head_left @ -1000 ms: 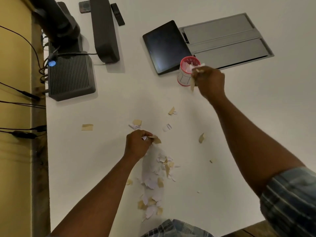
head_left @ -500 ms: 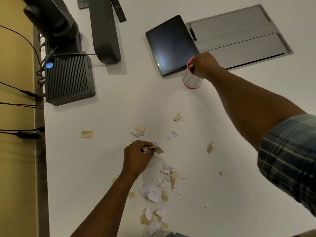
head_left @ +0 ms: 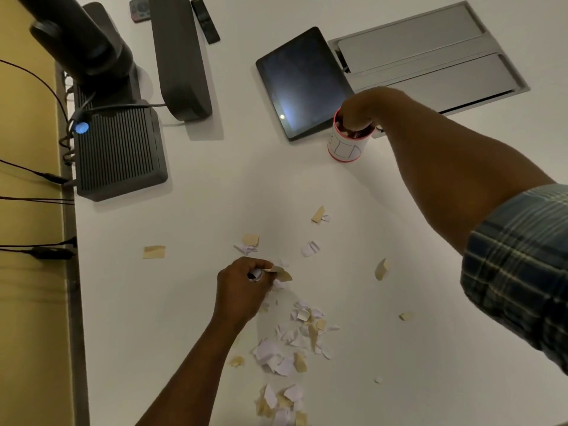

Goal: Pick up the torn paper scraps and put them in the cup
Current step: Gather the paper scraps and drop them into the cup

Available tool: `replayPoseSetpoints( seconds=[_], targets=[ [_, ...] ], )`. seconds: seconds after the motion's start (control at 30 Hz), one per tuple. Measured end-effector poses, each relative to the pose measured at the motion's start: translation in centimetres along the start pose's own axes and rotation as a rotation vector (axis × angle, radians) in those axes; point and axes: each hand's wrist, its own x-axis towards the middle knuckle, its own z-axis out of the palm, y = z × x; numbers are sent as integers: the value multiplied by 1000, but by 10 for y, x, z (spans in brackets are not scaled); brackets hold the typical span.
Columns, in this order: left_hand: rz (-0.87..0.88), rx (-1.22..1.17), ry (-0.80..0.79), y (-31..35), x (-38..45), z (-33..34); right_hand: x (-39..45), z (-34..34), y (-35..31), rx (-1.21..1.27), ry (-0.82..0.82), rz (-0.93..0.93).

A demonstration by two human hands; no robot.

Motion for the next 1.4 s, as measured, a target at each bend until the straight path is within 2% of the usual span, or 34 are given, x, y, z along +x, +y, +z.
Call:
replayPoseSetpoints(
  seconds=[0.07,0.13,0.3,0.43,0.53,0.63,0.73,0.83,0.97,1.07,1.17,1.4],
  targets=[
    [4,3,-11,0,-1,1,-6,-8,1,16,-50,-20],
    [2,4,-20,1,-1,2,-12,-16,5,14,-26,-54],
    [17,4,-38,4,0,9,-25,-20,15,-81,222,-101],
    [56,-1,-20,15,7,14,-40,-5,14,-55,367,-136],
    [87,-22,-4,32,18,18,-53,10,11,-133,249,-245],
    [125,-24,11,53,33,22,-59,16,8,-170,106,-188],
    [165,-11,13,76,49,25,-61,12,7,-141,55,-166],
    [209,-21,10,99,63,30,-62,12,10,-80,203,-180],
    [242,-24,31,132,88,37,-66,17,20,159,623,-189],
    [300,-11,94,162,108,46,-81,33,31,352,829,-184],
    [375,13,133,188,126,61,-102,60,42,450,865,-120],
    [574,245,170,230,160,101,-146,127,44,599,750,-57]
  ],
)
